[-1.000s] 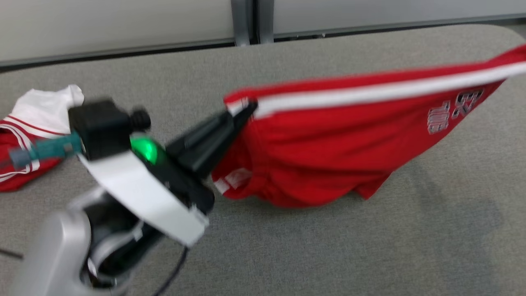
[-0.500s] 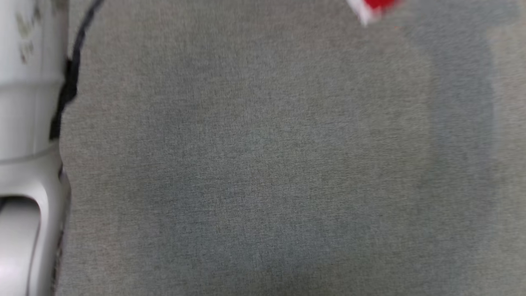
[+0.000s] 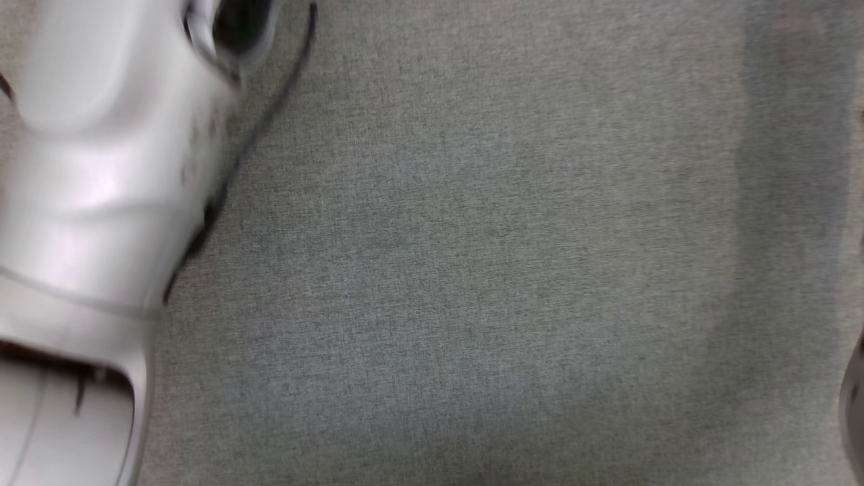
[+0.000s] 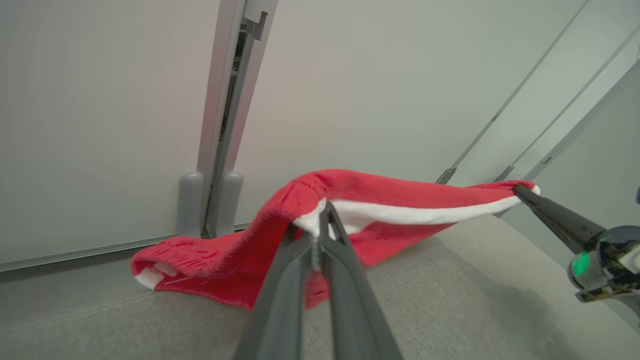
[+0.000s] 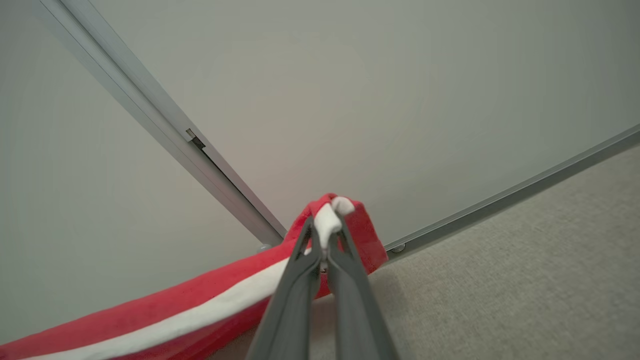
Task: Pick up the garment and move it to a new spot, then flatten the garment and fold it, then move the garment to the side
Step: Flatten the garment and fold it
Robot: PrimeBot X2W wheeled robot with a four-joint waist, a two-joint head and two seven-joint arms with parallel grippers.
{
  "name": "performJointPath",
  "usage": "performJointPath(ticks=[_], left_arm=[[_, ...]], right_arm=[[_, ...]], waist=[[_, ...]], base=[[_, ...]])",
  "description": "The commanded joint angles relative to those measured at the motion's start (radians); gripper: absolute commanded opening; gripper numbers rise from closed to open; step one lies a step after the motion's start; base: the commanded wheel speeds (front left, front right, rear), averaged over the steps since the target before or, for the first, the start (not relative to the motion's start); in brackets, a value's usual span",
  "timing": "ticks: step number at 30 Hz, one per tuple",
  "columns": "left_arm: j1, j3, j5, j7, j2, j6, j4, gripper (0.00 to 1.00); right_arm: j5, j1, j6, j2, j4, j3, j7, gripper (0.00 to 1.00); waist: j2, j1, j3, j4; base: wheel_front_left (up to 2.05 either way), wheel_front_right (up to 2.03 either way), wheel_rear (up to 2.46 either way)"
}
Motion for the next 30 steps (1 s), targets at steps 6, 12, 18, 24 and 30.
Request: performJointPath(ticks=[6, 12, 18, 24, 30], left_arm=[[0.396, -0.165, -0.161, -0.054, 0.173, -0.003, -0.278, 0.0], [0.838, -0.227, -0.198, -0.155, 0.277, 0.044, -0.454, 0.0], [1.246, -0.222, -0.255, -0.262, 0.306, 0.175, -0.604, 0.0], [1.538, -0.192, -0.286, -0.289, 0.29, 0.242, -0.711, 0.0], [1.674, -0.165, -0.27, -0.293, 0.27, 0.26, -0.811, 0.0]], right_arm=[[0.192, 0.445, 0.0, -0.075, -0.176, 0.083, -0.05, 0.0], [0.265, 0.808, 0.0, -0.111, -0.258, 0.132, -0.046, 0.0], [0.289, 1.152, 0.0, -0.121, -0.314, 0.118, -0.035, 0.0], [0.315, 1.43, -0.003, -0.11, -0.375, 0.046, -0.024, 0.0], [0.286, 1.569, -0.004, -0.092, -0.457, -0.035, 0.02, 0.0]], waist=[[0.0, -0.0001, -0.145, -0.025], [0.0, -0.0001, -0.369, -0.053], [0.0, -0.0001, -0.569, -0.043], [0.0, -0.0001, -0.678, -0.017], [0.0, -0.0001, -0.685, 0.021]], base=[[0.0, 0.0, 0.0], [0.0, 0.0, 0.0], [0.0, 0.0, 0.0], [0.0, 0.0, 0.0], [0.0, 0.0, 0.0]])
